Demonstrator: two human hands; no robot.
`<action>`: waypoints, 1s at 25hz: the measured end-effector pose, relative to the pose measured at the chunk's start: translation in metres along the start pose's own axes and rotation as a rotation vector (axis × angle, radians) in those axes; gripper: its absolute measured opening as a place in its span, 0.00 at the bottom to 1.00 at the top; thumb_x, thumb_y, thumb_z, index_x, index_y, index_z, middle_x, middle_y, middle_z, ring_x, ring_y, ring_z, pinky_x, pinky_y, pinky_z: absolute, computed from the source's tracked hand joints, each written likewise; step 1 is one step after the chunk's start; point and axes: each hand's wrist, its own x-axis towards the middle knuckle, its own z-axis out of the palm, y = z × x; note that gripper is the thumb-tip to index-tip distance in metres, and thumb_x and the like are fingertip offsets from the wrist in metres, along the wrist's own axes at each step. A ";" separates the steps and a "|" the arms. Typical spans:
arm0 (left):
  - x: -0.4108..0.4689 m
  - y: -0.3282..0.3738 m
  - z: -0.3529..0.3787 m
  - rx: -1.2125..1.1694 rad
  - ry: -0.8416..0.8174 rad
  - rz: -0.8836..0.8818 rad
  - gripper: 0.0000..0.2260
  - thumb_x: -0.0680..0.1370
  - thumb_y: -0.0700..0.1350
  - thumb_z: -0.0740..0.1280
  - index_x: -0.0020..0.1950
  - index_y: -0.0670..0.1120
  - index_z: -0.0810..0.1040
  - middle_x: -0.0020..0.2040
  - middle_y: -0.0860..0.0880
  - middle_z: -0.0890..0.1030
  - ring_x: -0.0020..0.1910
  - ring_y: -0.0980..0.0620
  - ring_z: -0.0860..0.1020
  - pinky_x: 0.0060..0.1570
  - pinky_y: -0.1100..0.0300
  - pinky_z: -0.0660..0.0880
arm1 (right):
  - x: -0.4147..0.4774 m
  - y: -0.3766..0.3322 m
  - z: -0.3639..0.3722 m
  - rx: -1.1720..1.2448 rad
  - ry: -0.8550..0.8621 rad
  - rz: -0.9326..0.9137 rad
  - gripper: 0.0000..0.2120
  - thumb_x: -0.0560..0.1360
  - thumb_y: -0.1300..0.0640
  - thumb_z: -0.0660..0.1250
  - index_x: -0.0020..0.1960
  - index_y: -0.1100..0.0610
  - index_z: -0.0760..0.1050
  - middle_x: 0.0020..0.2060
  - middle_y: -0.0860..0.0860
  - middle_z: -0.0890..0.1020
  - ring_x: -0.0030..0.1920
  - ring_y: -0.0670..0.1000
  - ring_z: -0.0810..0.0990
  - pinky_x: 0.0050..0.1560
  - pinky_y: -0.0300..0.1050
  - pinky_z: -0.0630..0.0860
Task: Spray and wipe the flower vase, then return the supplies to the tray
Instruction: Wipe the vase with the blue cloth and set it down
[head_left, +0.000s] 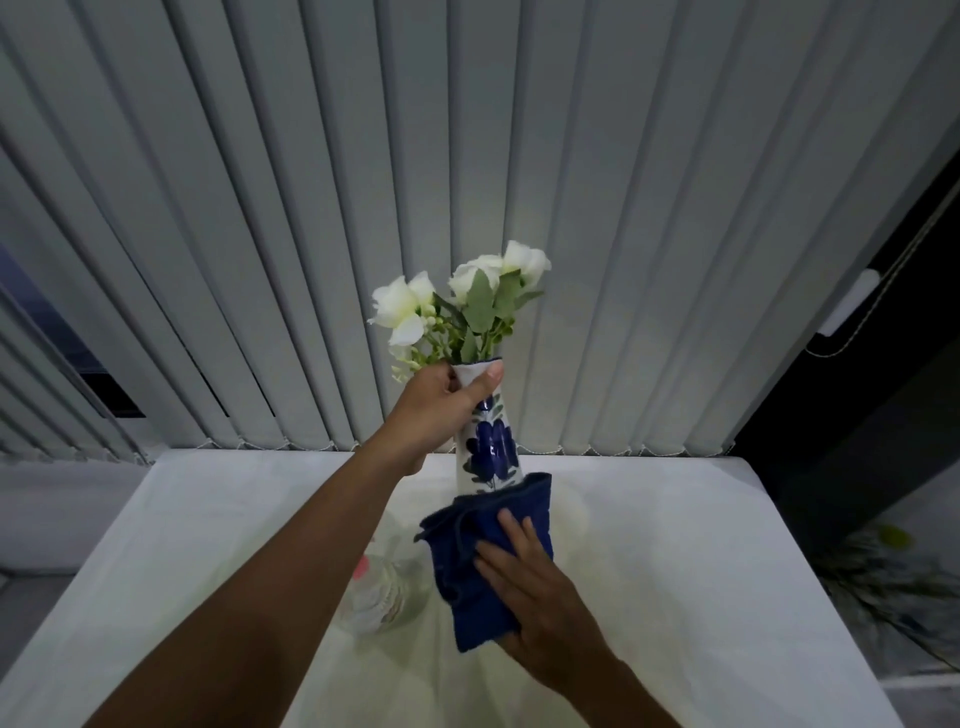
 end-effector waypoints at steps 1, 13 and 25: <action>0.000 -0.001 0.001 0.018 -0.013 0.007 0.12 0.78 0.58 0.70 0.54 0.52 0.83 0.43 0.55 0.85 0.45 0.54 0.83 0.47 0.57 0.77 | 0.007 0.002 -0.002 0.007 0.027 0.000 0.25 0.80 0.45 0.66 0.71 0.58 0.71 0.72 0.51 0.75 0.81 0.53 0.54 0.71 0.65 0.69; 0.005 -0.034 0.007 -0.054 -0.151 -0.077 0.16 0.76 0.50 0.75 0.60 0.45 0.83 0.55 0.49 0.87 0.53 0.52 0.83 0.51 0.59 0.79 | 0.024 0.013 -0.004 0.358 0.380 0.469 0.25 0.73 0.69 0.68 0.70 0.63 0.75 0.65 0.54 0.82 0.61 0.36 0.79 0.59 0.30 0.75; 0.024 -0.131 0.018 0.206 -0.082 -0.125 0.21 0.67 0.45 0.83 0.59 0.46 0.85 0.55 0.50 0.87 0.58 0.49 0.83 0.62 0.46 0.80 | -0.074 0.028 0.024 0.419 -0.165 1.269 0.23 0.84 0.57 0.61 0.30 0.55 0.71 0.23 0.49 0.74 0.26 0.46 0.74 0.30 0.41 0.64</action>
